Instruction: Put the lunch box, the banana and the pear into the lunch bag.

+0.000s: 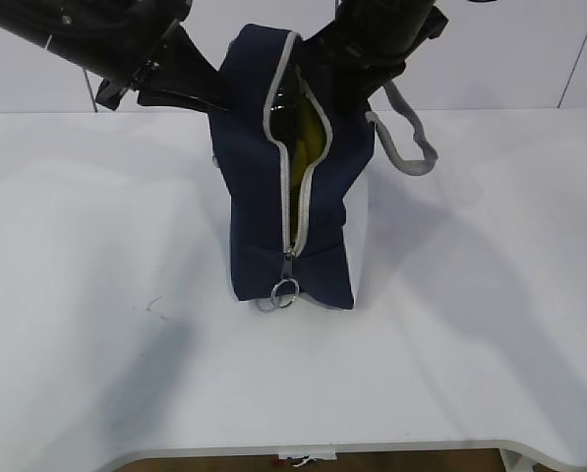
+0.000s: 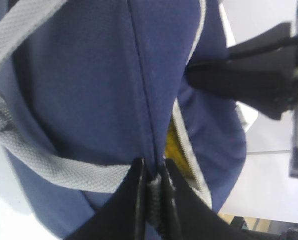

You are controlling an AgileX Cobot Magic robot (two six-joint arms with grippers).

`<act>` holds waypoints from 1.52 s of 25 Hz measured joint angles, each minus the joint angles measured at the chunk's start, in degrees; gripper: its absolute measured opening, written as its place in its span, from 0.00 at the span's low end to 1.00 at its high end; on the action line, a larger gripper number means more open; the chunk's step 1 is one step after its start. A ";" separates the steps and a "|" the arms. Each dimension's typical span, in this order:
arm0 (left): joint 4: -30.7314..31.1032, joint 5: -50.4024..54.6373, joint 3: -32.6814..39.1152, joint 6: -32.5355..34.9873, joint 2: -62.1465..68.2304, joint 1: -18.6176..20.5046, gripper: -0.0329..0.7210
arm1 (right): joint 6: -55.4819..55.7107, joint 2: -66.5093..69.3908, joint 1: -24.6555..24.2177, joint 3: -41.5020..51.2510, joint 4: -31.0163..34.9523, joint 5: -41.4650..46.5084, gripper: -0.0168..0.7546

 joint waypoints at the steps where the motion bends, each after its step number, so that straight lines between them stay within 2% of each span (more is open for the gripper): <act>1: -0.38 0.13 0.00 -0.09 0.35 -0.09 0.07 | 0.00 0.00 0.00 0.53 0.00 0.00 0.04; 11: -2.27 0.82 0.00 -0.09 1.09 -1.93 0.07 | 0.00 0.19 0.00 1.04 -4.51 -0.19 0.04; 19: -0.92 0.81 0.00 -0.09 2.15 -2.81 0.07 | 0.11 1.11 0.00 1.04 -3.81 -0.43 0.04; 22: -0.45 0.60 0.00 -0.09 2.15 -2.81 0.09 | 1.72 1.11 0.00 1.04 -2.48 -0.55 0.05; 24: 0.13 0.60 0.00 -0.09 2.15 -2.81 0.16 | 2.89 1.11 0.00 1.04 -2.17 -0.55 0.10; 28: 0.36 1.75 0.00 -0.09 2.15 -2.81 0.43 | 5.52 1.11 0.00 1.04 -2.17 -0.75 0.41; 30: 0.46 3.58 -0.66 -0.09 2.15 -2.12 0.50 | 6.47 1.11 0.00 1.04 -2.17 -0.88 0.54; 33: 0.46 7.66 -2.99 -0.13 2.15 -1.03 0.54 | 7.02 0.34 0.00 1.04 -2.17 -0.88 0.60; 38: 1.21 9.18 -6.66 -1.06 2.15 0.06 0.54 | 7.02 -4.26 0.00 1.04 -1.48 -0.88 0.62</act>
